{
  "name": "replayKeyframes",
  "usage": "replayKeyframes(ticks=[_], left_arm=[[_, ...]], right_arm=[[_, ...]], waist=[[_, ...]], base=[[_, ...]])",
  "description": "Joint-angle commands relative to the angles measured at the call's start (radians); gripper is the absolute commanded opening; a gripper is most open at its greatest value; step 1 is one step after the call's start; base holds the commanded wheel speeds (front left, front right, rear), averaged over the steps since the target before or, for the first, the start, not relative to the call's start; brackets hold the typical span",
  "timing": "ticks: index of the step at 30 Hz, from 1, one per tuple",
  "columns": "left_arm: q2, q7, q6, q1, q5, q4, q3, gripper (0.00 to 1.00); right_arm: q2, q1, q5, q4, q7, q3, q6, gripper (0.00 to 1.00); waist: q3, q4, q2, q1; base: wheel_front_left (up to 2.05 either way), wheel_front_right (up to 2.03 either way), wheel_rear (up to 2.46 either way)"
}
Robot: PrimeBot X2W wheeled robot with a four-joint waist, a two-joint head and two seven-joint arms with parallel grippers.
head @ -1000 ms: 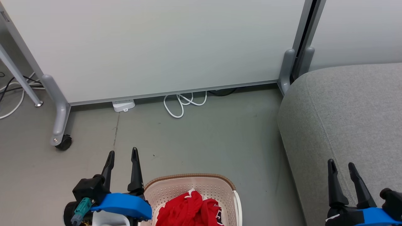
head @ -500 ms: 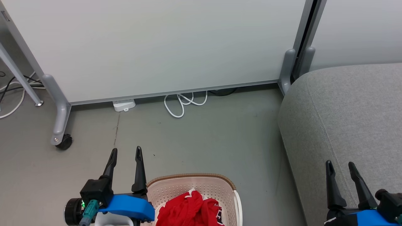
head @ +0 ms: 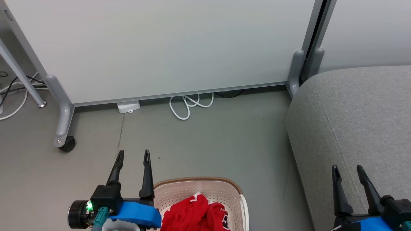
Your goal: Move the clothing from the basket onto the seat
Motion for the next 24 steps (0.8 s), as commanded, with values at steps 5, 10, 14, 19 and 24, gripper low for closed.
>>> replayKeyframes(ticks=[5,10,14,19,24], left_arm=[[-0.002,-0.019,-0.002,0.0,0.053,0.003,-0.005,1.0],[-0.004,-0.026,0.0,0.0,0.082,0.009,-0.005,1.0],[-0.006,-0.025,-0.003,-0.002,0.073,0.012,0.001,1.0],[-0.007,-0.025,-0.005,-0.006,0.069,0.014,0.004,1.0],[-0.007,-0.025,-0.006,-0.005,0.067,0.017,0.004,1.0]], right_arm=[[-0.006,0.016,-0.049,-0.007,-0.016,0.001,0.002,1.0],[-0.006,0.018,-0.08,-0.009,-0.025,0.001,0.002,1.0],[-0.006,0.015,-0.075,-0.009,-0.025,-0.002,0.002,1.0],[-0.006,0.016,-0.071,-0.011,-0.025,-0.002,0.002,1.0],[-0.006,0.015,-0.072,-0.012,-0.025,-0.003,0.002,1.0]], waist=[[0.001,0.001,0.0,0.0],[0.002,0.0,0.0,0.0],[0.004,0.0,0.0,0.0],[0.006,0.002,0.0,0.0],[0.005,0.002,0.0,0.0]], base=[[0.0,0.0,0.0],[0.0,0.0,0.0],[0.0,0.0,0.0],[0.0,0.0,0.0],[0.0,0.0,0.0]])
